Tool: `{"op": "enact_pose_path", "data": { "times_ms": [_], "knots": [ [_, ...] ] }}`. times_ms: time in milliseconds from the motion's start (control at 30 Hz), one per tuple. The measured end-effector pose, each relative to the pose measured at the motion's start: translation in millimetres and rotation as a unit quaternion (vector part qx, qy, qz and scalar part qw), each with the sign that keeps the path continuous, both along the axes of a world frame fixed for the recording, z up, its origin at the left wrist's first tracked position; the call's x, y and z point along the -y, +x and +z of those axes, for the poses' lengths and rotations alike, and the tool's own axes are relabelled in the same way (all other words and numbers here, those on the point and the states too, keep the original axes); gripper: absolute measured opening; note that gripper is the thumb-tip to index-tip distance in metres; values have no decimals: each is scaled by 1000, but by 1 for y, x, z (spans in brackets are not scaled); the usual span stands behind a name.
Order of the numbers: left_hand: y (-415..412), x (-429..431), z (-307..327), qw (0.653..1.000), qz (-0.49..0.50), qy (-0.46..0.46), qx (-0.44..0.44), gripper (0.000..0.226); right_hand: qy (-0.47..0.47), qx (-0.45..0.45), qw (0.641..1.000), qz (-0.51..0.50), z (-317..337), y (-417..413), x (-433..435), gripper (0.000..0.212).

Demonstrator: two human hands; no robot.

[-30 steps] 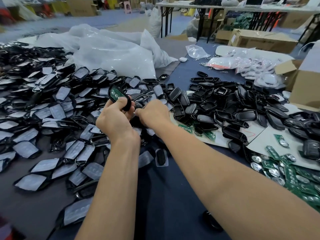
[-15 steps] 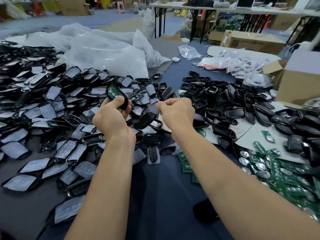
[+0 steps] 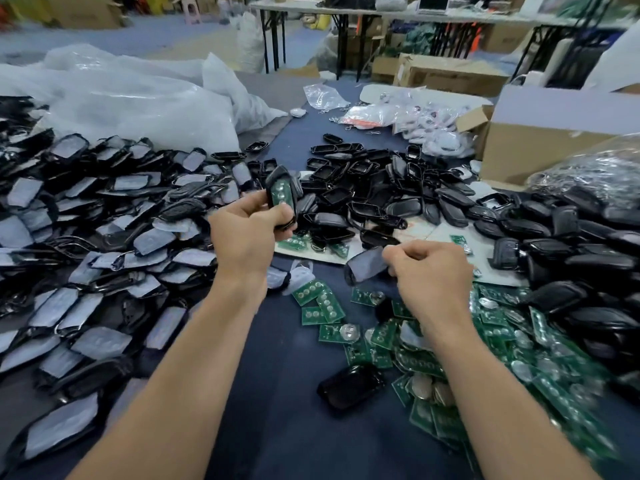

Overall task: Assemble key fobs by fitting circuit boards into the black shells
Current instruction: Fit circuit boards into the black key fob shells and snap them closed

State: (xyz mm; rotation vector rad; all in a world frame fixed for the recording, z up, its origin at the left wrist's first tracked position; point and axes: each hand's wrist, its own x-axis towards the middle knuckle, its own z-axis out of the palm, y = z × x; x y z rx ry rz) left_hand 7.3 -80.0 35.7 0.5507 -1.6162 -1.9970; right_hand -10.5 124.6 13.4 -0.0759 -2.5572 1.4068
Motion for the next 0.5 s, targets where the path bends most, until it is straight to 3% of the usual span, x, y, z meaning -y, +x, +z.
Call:
{"op": "enact_pose_path", "data": {
  "times_ms": [133, 300, 400, 500],
  "knots": [
    [1, -28, -6, 995, -73, -49, 43, 18, -65, 40, 996, 35, 1, 7, -16, 17],
    [3, -50, -10, 982, -150, -91, 74, 38, -81, 44, 990, 109, 6, 12, -16, 20],
    [4, -55, -13, 973, -188, -109, 75, 29, -133, 77, 977, 145, 5, 10, -15, 24],
    [4, -59, -16, 970, -193, -120, 79, 43, -152, 69, 972, 165, 4, 8, -15, 26]
  ]
}}
